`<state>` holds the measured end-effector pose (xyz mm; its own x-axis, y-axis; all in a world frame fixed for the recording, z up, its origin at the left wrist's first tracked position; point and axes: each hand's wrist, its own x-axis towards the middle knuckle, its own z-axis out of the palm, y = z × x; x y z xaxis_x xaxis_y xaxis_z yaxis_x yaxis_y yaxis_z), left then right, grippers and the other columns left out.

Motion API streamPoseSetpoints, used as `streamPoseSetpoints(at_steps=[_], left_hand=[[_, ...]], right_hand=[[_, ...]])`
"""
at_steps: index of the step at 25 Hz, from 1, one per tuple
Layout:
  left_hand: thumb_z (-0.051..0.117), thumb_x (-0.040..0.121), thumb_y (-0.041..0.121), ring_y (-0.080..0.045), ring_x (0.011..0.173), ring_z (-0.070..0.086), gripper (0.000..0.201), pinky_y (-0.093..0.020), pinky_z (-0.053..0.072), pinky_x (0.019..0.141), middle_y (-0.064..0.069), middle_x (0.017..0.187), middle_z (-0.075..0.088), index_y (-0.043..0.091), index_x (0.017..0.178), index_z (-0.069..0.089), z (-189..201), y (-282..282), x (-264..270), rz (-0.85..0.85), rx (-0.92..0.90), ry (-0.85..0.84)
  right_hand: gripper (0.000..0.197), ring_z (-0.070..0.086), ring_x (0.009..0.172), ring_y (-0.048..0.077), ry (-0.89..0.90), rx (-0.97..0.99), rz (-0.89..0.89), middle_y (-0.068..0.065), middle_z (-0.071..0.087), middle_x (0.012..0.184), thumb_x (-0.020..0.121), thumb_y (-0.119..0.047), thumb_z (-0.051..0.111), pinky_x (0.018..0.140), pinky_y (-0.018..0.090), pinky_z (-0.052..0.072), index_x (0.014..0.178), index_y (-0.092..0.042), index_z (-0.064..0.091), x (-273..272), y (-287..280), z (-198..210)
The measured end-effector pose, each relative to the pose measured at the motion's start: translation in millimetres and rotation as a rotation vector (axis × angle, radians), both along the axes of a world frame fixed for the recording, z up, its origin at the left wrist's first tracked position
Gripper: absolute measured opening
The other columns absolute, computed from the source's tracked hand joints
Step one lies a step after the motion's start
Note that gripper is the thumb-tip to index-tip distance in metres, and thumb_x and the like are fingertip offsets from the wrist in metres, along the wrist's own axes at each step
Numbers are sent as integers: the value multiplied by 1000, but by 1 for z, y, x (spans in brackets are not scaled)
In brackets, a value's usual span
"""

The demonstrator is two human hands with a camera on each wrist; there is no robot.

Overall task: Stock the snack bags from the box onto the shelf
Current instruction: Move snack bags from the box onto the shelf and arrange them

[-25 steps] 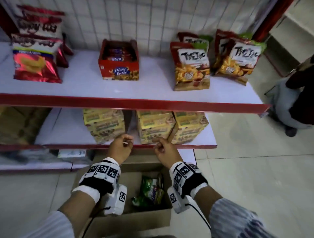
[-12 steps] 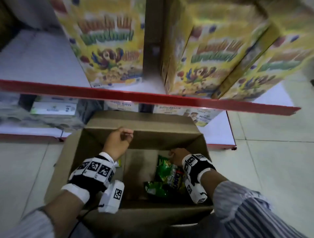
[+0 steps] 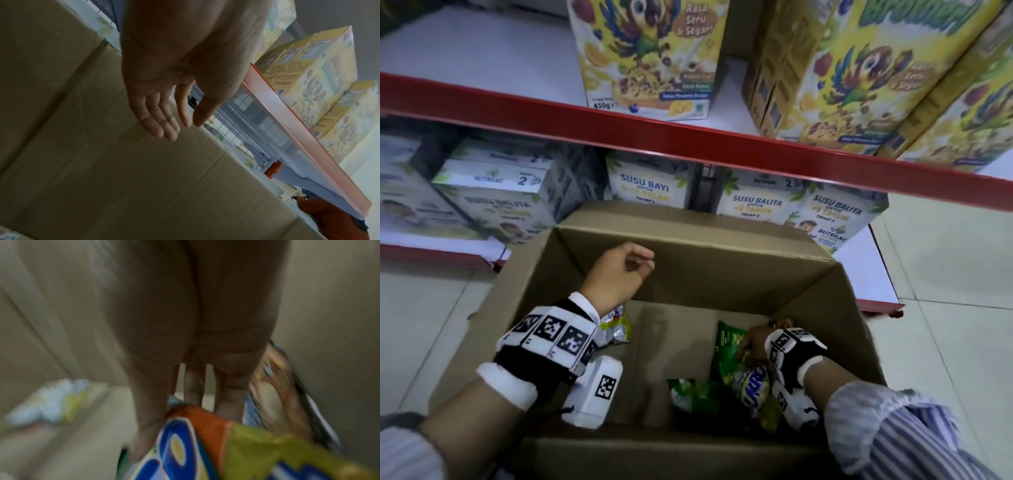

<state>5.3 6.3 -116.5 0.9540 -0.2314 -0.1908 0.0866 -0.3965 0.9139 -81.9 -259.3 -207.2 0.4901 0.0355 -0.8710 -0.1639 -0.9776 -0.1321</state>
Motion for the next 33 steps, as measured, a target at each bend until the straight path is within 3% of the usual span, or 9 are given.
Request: streamPoseSetpoints(at_steps=[6, 12, 15, 18, 21, 25, 27, 31, 33], left_hand=[[53, 95, 22, -17, 80, 59, 11, -21, 42, 63, -4, 88, 63, 13, 96, 61, 23, 3, -10, -84, 38, 40], [19, 69, 86, -12, 95, 61, 95, -28, 46, 77, -8, 110, 66, 14, 115, 60, 57, 0, -15, -407, 156, 338], [65, 83, 49, -9, 88, 68, 43, -30, 57, 75, 1, 98, 75, 15, 109, 66, 66, -4, -22, -376, -174, 342], [69, 80, 4, -14, 71, 71, 28, -25, 56, 52, -3, 87, 76, 12, 106, 64, 68, 1, -17, -267, -278, 280], [75, 75, 7, -20, 74, 72, 30, -28, 57, 51, -7, 92, 75, 18, 102, 67, 66, 14, -12, -290, -175, 241], [83, 61, 45, -22, 83, 72, 47, -28, 55, 72, -14, 91, 75, 11, 92, 74, 61, 25, -2, -333, -162, 313], [81, 67, 33, -19, 81, 72, 45, -24, 57, 68, -12, 91, 75, 12, 104, 70, 56, 25, 1, -386, -134, 354], [67, 83, 5, -6, 71, 64, 29, -9, 50, 61, -1, 86, 70, 3, 112, 63, 46, 34, 12, -187, -21, 207], [64, 86, 7, -9, 75, 62, 22, -10, 49, 59, -4, 89, 68, 7, 109, 62, 47, 42, 17, -76, -41, 168]], right_hand=[[19, 63, 90, 10, -309, 200, -299, 11, 70, 106, 87, -15, 66, 82, 25, 50, 102, -7, 73, 11, 10, 81], [11, 61, 58, 4, -686, 846, -768, -8, 68, 66, 86, -8, 64, 50, 18, 50, 77, -14, 68, 19, 27, 163], [10, 63, 63, 6, -750, 1070, -866, -1, 68, 74, 86, -2, 60, 52, 20, 53, 85, -11, 64, 23, 41, 179], [14, 65, 66, 2, -703, 1053, -826, 0, 67, 79, 83, -4, 64, 53, 15, 49, 94, -13, 60, 24, 49, 178], [38, 69, 83, 6, -598, 993, -708, -2, 71, 87, 74, -27, 72, 71, 18, 54, 110, -25, 61, 26, 54, 168], [8, 68, 83, 9, -514, 970, -597, -2, 73, 93, 86, -17, 65, 77, 24, 53, 93, -21, 68, 32, 73, 149], [6, 67, 83, 6, -476, 944, -533, -4, 72, 93, 87, -26, 65, 74, 21, 51, 91, -25, 68, 37, 80, 137], [50, 64, 65, 11, -317, 723, -514, 7, 69, 83, 88, -51, 44, 74, 36, 53, 100, -7, 63, 40, 85, 87], [47, 63, 89, 21, -279, 365, -248, 17, 64, 111, 94, -45, 47, 90, 38, 47, 119, -5, 56, 37, 82, 49]])
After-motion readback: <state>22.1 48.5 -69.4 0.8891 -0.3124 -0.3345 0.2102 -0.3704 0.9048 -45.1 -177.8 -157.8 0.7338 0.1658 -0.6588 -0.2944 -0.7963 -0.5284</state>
